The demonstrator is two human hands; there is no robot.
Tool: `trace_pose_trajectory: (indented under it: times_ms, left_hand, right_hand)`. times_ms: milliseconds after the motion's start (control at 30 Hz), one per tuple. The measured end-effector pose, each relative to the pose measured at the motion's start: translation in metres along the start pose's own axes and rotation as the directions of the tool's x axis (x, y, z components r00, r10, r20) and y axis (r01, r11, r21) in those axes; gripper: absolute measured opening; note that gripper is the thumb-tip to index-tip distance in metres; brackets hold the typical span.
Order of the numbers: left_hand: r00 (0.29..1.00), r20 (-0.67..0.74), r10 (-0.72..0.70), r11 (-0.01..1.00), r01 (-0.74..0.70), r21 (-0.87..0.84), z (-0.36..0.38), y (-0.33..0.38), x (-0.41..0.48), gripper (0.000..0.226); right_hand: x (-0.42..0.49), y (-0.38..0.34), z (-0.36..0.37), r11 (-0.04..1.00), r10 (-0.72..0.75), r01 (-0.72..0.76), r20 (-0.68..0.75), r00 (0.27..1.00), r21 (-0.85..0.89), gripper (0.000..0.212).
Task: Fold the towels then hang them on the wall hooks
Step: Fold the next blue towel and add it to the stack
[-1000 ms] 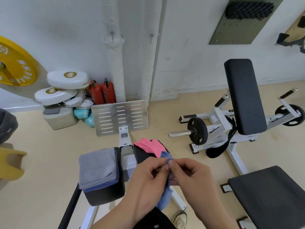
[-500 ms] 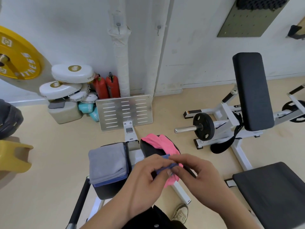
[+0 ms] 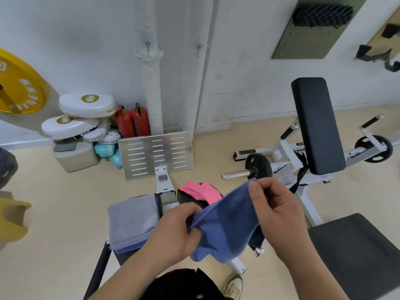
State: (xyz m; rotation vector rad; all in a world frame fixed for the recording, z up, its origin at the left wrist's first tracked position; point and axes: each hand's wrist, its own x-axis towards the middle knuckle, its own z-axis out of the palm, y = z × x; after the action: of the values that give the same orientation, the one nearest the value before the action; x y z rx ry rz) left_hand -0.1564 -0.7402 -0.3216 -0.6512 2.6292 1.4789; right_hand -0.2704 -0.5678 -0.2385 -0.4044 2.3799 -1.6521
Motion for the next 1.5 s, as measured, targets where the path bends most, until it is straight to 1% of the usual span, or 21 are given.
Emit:
trace_pose_trajectory:
  times_ms: [67, 167, 233, 333, 433, 533, 633, 733, 800, 867, 933, 1000, 1067, 1100, 1167, 1200, 1267, 1300, 1367, 1433, 1500]
  left_hand:
    - [0.998, 0.055, 0.001, 1.0, -0.003, 0.022, -0.002, -0.008, 0.004, 0.02]
    - [0.987, 0.163, 0.002, 0.989, -0.027, 0.148, -0.004, -0.022, 0.011, 0.011]
    - [0.979, 0.204, 0.004, 0.99, -0.033, 0.14, -0.001, -0.026, 0.014, 0.009]
    - [0.981, 0.19, 0.051, 0.992, -0.072, 0.106, 0.008, -0.024, 0.017, 0.006]
    - [0.978, 0.191, 0.079, 0.985, -0.106, 0.139, 0.021, -0.024, 0.022, 0.007]
    - [0.977, 0.18, 0.111, 0.972, -0.145, 0.186, 0.038, -0.028, 0.021, 0.014]
    - [0.969, 0.202, 0.144, 0.977, -0.172, 0.125, 0.054, -0.033, 0.014, 0.017]
    - [0.955, 0.231, 0.186, 0.976, -0.207, 0.069, 0.061, -0.033, 0.008, 0.023]
    - [0.944, 0.223, 0.244, 0.956, -0.272, 0.105, 0.066, -0.029, 0.006, 0.018]
    - [0.93, 0.147, 0.337, 0.929, -0.354, 0.109, 0.072, -0.027, 0.008, 0.014]
    - [0.916, 0.092, 0.39, 0.912, -0.398, 0.098, 0.076, -0.028, 0.014, 0.027]
    - [0.92, 0.08, 0.384, 0.909, -0.391, 0.142, 0.074, -0.03, 0.022, 0.038]
    - [0.91, 0.134, 0.393, 0.895, -0.412, 0.173, 0.07, -0.029, 0.027, 0.046]
    - [0.895, 0.178, 0.409, 0.882, -0.438, 0.172, 0.068, -0.028, 0.029, 0.051]
    - [0.863, 0.28, 0.421, 0.863, -0.476, 0.169, 0.067, -0.026, 0.034, 0.053]
    - [0.846, 0.321, 0.426, 0.855, -0.492, 0.162, 0.069, -0.027, 0.036, 0.049]
    - [0.818, 0.357, 0.451, 0.841, -0.524, 0.137, 0.075, -0.029, 0.039, 0.031]
    - [0.815, 0.355, 0.458, 0.845, -0.523, 0.112, 0.076, -0.029, 0.037, 0.025]
    - [0.844, 0.316, 0.432, 0.881, -0.47, 0.049, 0.073, -0.023, 0.028, 0.017]
    - [0.888, 0.284, 0.362, 0.926, -0.378, 0.0, 0.069, -0.02, 0.021, 0.016]
    - [0.914, 0.293, 0.281, 0.96, -0.262, -0.103, 0.068, -0.025, 0.016, 0.009]
  right_hand:
    - [0.002, 0.003, -0.012, 1.0, -0.002, 0.001, -0.056, 0.998, -0.006, 0.021]
    - [0.004, 0.007, -0.029, 1.0, -0.008, 0.006, -0.133, 0.991, -0.016, 0.015]
    - [0.005, 0.008, -0.037, 1.0, -0.002, 0.006, -0.151, 0.988, 0.03, 0.014]
    - [0.002, 0.007, -0.043, 0.998, 0.004, 0.004, -0.113, 0.994, 0.07, 0.015]
    - [-0.003, 0.005, -0.045, 0.993, 0.031, -0.022, -0.074, 0.997, 0.117, 0.016]
    - [-0.007, 0.007, -0.05, 0.996, 0.022, -0.016, -0.064, 0.998, 0.087, 0.016]
    - [-0.012, 0.013, -0.057, 0.997, 0.013, -0.007, -0.074, 0.997, 0.081, 0.018]
    - [-0.016, 0.02, -0.062, 0.99, 0.069, -0.059, -0.079, 0.994, 0.125, 0.018]
    - [-0.018, 0.023, -0.064, 0.987, 0.093, -0.084, -0.061, 0.994, 0.135, 0.019]
    - [-0.02, 0.024, -0.063, 0.985, 0.098, -0.093, -0.025, 0.995, 0.147, 0.02]
    - [-0.024, 0.023, -0.061, 0.979, 0.1, -0.105, 0.036, 0.994, 0.174, 0.022]
    - [-0.026, 0.024, -0.06, 0.977, 0.102, -0.119, 0.1, 0.99, 0.178, 0.033]
    - [-0.029, 0.025, -0.061, 0.974, 0.092, -0.124, 0.172, 0.981, 0.192, 0.044]
    - [-0.03, 0.025, -0.062, 0.97, 0.088, -0.13, 0.203, 0.975, 0.205, 0.047]
    - [-0.029, 0.027, -0.063, 0.963, 0.066, -0.125, 0.243, 0.968, 0.237, 0.043]
    - [-0.029, 0.026, -0.064, 0.96, 0.056, -0.121, 0.248, 0.967, 0.253, 0.04]
    - [-0.028, 0.027, -0.065, 0.954, 0.036, -0.109, 0.257, 0.966, 0.278, 0.034]
    - [-0.028, 0.027, -0.066, 0.956, 0.026, -0.099, 0.255, 0.967, 0.277, 0.033]
    - [-0.028, 0.026, -0.067, 0.963, 0.03, -0.091, 0.233, 0.972, 0.255, 0.03]
    - [-0.028, 0.025, -0.067, 0.959, 0.041, -0.098, 0.214, 0.976, 0.265, 0.026]
    - [-0.028, 0.025, -0.067, 0.961, 0.049, -0.1, 0.197, 0.979, 0.257, 0.026]
